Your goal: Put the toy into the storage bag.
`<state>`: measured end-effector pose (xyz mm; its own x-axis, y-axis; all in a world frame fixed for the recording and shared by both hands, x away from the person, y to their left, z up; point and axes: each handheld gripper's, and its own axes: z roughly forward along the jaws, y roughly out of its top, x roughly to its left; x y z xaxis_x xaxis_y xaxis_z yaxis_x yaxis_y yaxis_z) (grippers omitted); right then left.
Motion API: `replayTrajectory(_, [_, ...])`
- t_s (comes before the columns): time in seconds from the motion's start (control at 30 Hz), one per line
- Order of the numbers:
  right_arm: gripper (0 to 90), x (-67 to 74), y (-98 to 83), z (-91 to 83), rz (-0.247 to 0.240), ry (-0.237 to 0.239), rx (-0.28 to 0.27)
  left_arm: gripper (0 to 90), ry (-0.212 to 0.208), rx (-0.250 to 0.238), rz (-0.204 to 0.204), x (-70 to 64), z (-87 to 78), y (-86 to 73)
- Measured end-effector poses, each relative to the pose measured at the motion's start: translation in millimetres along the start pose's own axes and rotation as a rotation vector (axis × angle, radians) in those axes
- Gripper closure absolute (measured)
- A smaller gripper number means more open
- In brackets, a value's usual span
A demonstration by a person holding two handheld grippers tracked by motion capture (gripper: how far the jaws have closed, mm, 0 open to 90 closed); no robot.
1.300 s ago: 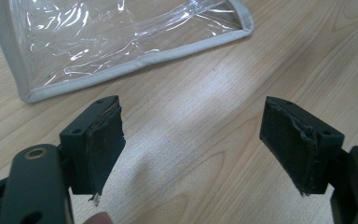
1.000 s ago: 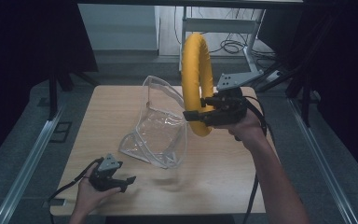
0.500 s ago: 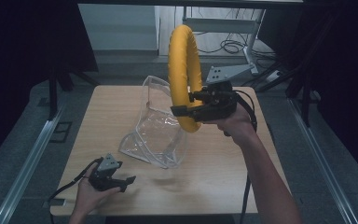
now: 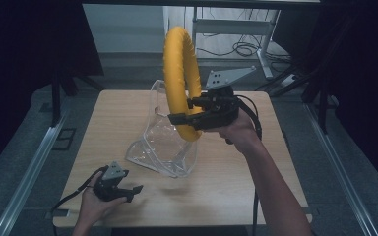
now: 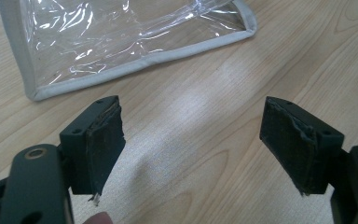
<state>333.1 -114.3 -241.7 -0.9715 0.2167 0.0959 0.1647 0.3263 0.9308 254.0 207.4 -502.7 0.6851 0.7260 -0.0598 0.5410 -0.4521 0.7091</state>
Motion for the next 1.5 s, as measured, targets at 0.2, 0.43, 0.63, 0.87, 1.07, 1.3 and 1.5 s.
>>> replayTrajectory(0.2, [50.7, 0.5, -1.4, 8.4, 0.003, 0.024, 0.0, 21.5, 0.0, 0.002, 0.001, 0.3, 0.4, -0.2])
replayTrajectory(0.43, [50.6, 0.6, -3.1, 17.9, 0.005, 0.044, 0.007, 21.6, 0.0, 0.001, 0.0, 0.7, 0.1, -0.5])
replayTrajectory(0.63, [50.6, -0.9, -6.2, 24.1, 0.011, 0.058, 0.01, 21.5, 0.001, 0.002, 0.001, 1.3, -0.2, -0.7])
replayTrajectory(0.87, [50.5, -4.1, -11.0, 29.0, 0.024, 0.065, 0.012, 21.6, 0.001, 0.001, 0.0, 1.3, -0.1, -0.8])
replayTrajectory(1.07, [50.5, -4.5, -14.8, 34.5, 0.035, 0.076, 0.032, 21.5, 0.003, -0.004, -0.004, 1.0, -0.1, -0.9])
replayTrajectory(1.3, [50.5, -6.5, -22.6, 45.0, 0.046, 0.089, 0.061, 21.6, 0.005, -0.003, -0.001, 1.5, -0.4, -0.9])
replayTrajectory(1.5, [50.5, -8.5, -29.2, 53.8, 0.048, 0.103, 0.084, 21.5, 0.005, 0.001, 0.004, 1.9, -0.3, -0.9])
